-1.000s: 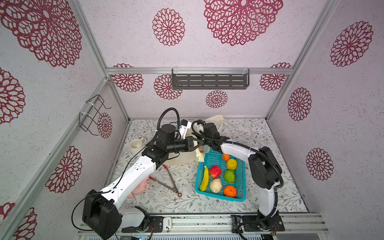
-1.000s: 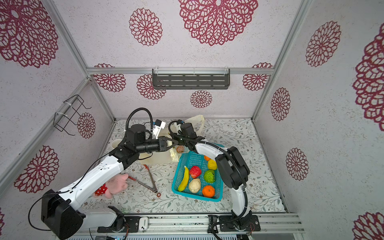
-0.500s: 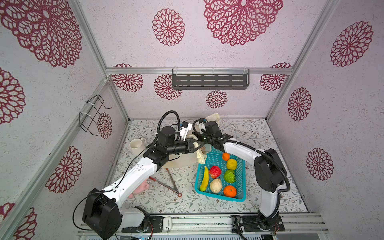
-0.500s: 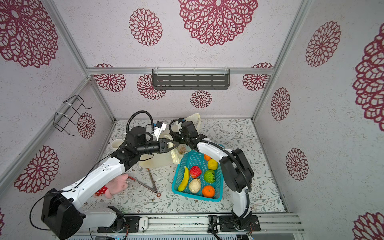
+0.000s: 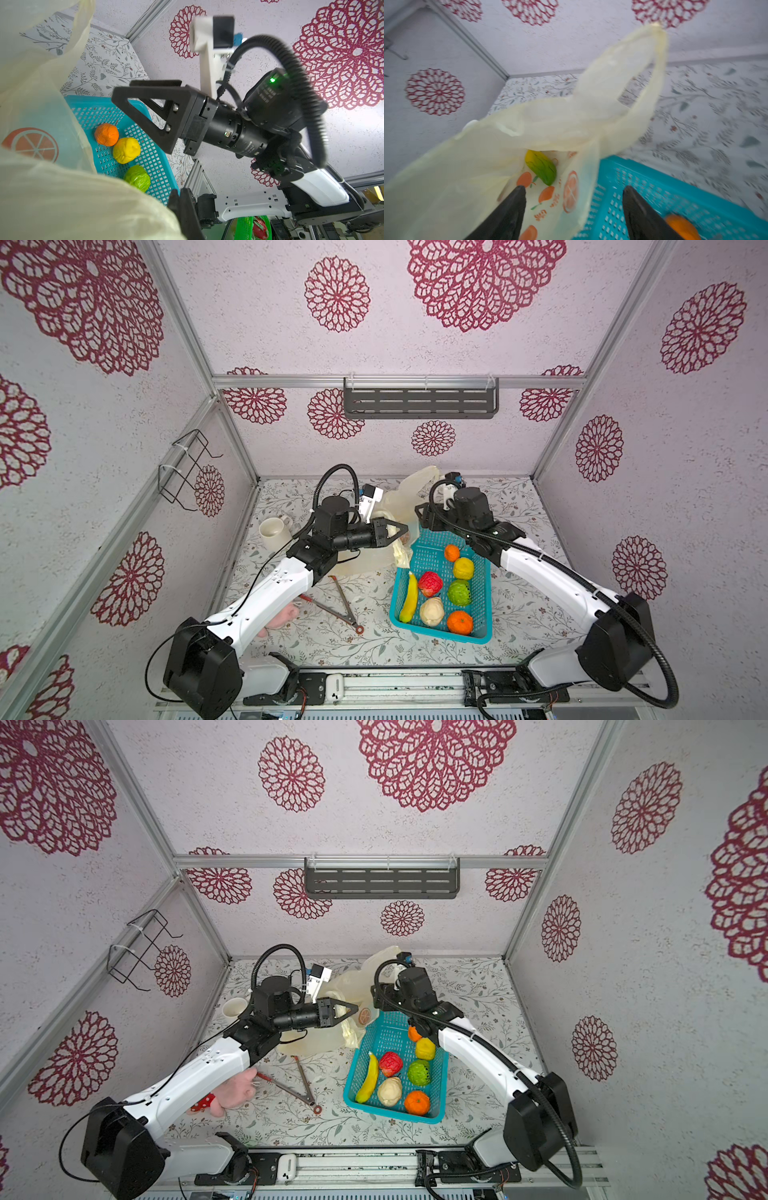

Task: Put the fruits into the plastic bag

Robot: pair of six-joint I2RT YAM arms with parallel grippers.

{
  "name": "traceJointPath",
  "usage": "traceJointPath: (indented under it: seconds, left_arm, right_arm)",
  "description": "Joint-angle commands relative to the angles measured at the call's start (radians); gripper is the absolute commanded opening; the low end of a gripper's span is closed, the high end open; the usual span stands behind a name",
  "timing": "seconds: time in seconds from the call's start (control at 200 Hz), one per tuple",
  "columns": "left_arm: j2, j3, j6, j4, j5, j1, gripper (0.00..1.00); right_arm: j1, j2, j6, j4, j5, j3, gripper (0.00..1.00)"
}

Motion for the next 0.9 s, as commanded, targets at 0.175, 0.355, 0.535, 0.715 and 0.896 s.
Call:
traceJointPath:
  seconds: [0.175,0.355,0.535,0.715,0.896]
  left_arm:
    - [-0.036,-0.011,0.022,0.036,-0.019,0.007,0.0]
    - [-0.031,-0.005,0.018,0.02,-0.013,0.007,0.0]
    - [-0.037,-0.012,0.026,0.009,-0.025,0.006,0.0]
    - [-0.029,0.007,0.029,-0.016,-0.018,0.006,0.0]
    - [-0.014,0.018,0.023,-0.023,-0.012,0.006,0.0]
  right_arm:
    - [-0.04,-0.031,0.03,-0.22,0.193,-0.105,0.75]
    - [-0.039,0.048,0.023,-0.339,0.305,-0.084,0.78]
    - [-0.039,0.118,0.015,-0.347,0.283,-0.08,0.79]
    - [-0.04,0.17,0.004,-0.366,0.27,-0.077,0.78]
    - [-0.04,0.198,0.009,-0.382,0.246,-0.084,0.77]
